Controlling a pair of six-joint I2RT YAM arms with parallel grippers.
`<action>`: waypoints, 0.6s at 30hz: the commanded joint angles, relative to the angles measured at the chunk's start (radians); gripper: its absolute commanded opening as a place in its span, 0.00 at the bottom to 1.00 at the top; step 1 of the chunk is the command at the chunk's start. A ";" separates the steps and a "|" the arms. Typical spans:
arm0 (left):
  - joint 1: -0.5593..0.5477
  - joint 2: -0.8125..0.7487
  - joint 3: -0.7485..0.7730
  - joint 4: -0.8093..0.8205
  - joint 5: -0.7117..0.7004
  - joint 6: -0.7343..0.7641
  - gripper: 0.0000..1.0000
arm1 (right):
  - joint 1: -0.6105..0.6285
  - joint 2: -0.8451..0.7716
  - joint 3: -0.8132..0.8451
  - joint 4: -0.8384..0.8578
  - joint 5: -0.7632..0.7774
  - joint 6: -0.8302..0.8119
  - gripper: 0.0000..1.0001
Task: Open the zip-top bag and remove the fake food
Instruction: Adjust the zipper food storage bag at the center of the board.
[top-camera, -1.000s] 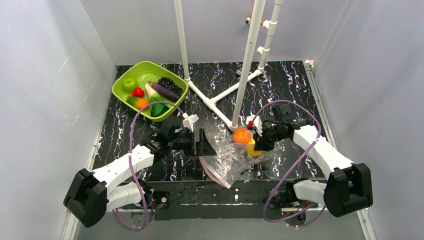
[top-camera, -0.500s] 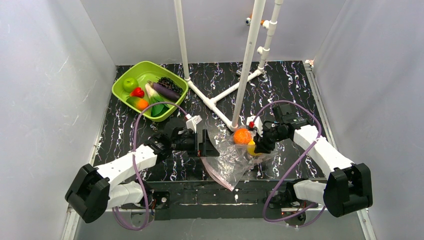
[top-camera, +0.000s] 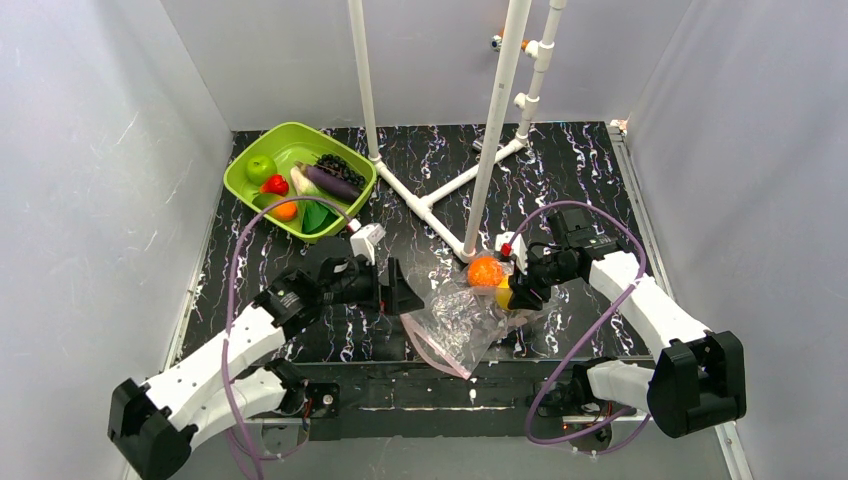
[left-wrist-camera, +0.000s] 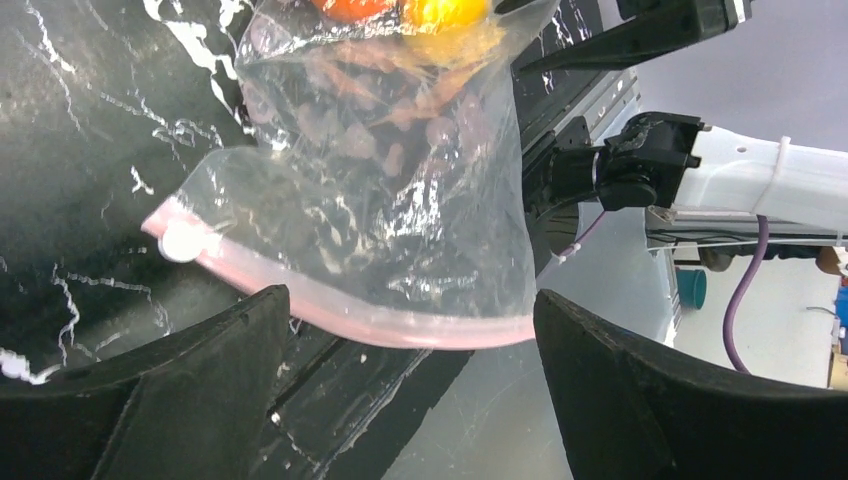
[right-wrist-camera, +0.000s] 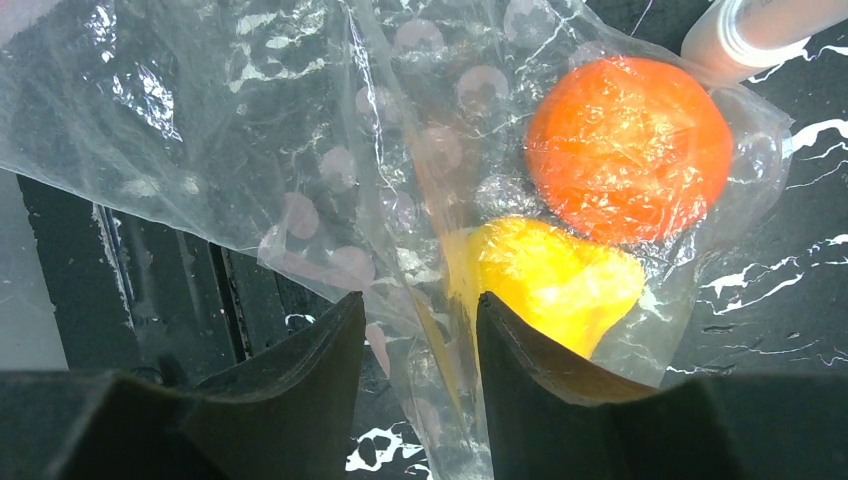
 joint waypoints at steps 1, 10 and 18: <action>-0.003 -0.082 -0.015 -0.142 -0.014 -0.003 0.87 | -0.008 -0.022 0.011 -0.015 -0.042 -0.004 0.52; -0.003 -0.254 -0.173 -0.177 0.096 -0.131 0.49 | -0.010 -0.023 0.013 -0.017 -0.051 -0.003 0.52; -0.007 -0.102 -0.263 0.127 0.192 -0.251 0.28 | -0.013 -0.020 0.014 -0.017 -0.057 -0.002 0.52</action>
